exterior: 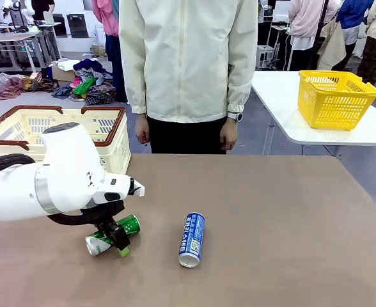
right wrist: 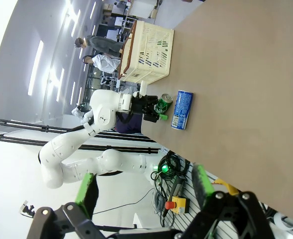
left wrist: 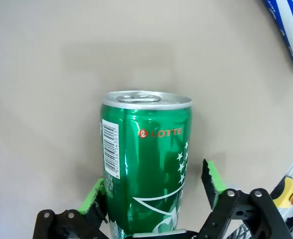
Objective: Place the drinks into the Shopping basket.
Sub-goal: Pick up one drink and place it into the Shopping basket.
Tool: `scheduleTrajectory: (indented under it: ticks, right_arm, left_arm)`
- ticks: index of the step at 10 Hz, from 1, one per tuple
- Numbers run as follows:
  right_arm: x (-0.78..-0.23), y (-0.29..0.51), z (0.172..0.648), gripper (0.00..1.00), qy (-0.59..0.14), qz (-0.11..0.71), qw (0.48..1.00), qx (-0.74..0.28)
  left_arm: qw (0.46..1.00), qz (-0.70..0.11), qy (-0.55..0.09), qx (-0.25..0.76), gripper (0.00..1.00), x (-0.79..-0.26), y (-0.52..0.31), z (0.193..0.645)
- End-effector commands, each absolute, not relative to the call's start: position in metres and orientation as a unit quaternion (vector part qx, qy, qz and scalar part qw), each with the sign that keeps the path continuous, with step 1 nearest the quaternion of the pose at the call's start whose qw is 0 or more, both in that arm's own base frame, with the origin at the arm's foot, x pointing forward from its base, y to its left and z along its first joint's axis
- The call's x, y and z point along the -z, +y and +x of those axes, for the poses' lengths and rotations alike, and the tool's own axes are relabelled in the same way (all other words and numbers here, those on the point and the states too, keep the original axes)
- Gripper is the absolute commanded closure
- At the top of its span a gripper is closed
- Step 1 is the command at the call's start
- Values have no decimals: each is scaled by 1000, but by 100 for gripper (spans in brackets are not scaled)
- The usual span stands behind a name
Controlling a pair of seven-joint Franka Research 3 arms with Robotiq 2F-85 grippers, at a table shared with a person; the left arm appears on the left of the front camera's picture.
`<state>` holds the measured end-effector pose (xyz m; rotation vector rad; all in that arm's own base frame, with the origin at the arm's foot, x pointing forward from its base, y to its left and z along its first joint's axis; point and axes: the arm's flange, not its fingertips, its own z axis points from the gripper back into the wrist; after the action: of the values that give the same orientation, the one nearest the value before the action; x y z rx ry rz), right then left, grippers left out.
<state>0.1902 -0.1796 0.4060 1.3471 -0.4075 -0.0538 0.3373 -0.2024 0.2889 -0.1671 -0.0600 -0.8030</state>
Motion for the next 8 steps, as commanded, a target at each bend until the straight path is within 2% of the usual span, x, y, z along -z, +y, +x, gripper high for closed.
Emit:
scheduleTrajectory:
  ticks: [1, 5, 8]
  right_arm:
    - [-412, -179, 192, 0, -191, 624, 757, 29]
    - [-412, -179, 192, 0, -191, 624, 757, 29]
    - [-412, -179, 192, 0, -191, 624, 757, 29]
  left_arm:
    - [914, -93, -26, 394, 100, -277, -186, 310]
    - [918, -97, -55, 380, 100, -292, -178, 304]
    - [925, -106, -100, 351, 100, -357, -155, 287]
